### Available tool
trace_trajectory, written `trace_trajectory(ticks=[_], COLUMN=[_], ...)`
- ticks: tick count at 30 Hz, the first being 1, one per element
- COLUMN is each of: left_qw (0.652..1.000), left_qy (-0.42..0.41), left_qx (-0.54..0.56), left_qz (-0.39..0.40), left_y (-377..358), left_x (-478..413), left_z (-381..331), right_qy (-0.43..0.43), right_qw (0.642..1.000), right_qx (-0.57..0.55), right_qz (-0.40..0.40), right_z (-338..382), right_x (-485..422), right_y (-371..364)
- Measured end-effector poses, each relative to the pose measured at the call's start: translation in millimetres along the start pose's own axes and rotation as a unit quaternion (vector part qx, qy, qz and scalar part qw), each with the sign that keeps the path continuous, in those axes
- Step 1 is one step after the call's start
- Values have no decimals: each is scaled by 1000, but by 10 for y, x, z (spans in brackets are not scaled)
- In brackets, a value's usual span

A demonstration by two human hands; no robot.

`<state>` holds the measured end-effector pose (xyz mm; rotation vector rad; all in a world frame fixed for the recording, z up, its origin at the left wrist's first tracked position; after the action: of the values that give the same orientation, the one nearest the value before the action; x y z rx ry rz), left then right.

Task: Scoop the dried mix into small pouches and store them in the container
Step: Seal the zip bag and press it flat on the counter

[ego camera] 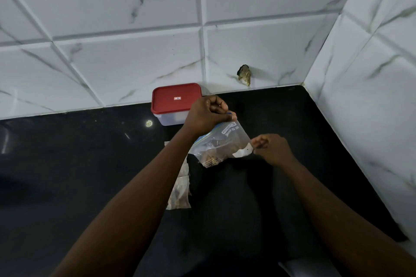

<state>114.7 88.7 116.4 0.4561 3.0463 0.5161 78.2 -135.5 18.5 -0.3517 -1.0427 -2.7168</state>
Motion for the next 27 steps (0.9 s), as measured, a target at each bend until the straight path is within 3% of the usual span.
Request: trace_trajectory(ticks=[6, 9, 12, 14, 20, 23, 25, 27], left_qw=[998, 997, 997, 990, 949, 949, 953, 956], left_qy=[-19, -27, -30, -23, 86, 95, 77, 55], left_qx=[-51, -53, -54, -123, -278, -283, -278, -277], left_qz=[36, 42, 50, 59, 119, 103, 93, 82], left_y=[-129, -172, -129, -59, 216, 281, 282, 263], left_x=[-53, -23, 51, 123, 331, 351, 340, 321], left_z=[-51, -10, 91, 191, 622, 633, 573, 507], right_qy=[101, 113, 103, 82, 14, 45, 142, 244], right_qw=[982, 976, 977, 976, 971, 972, 955, 921], right_qx=[-161, -184, -181, -185, -213, -138, 1, 117], right_qz=[-26, -34, -50, -82, -110, -187, -261, -282], right_z=[548, 721, 730, 648, 388, 450, 660, 921], right_x=[19, 2, -10, -20, -50, 31, 147, 256], right_y=[33, 74, 107, 144, 192, 245, 269, 214])
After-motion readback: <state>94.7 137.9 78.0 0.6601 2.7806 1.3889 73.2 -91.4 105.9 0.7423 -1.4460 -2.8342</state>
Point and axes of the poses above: each hand's wrist, its own x-axis away from the middle knuckle, its own y-axis out of the back of the hand, z = x × y, the point moved 6 cm from there along -x, towards the middle knuckle, and after that the axes turned 6 degrees about z, right-handed, at the moved point
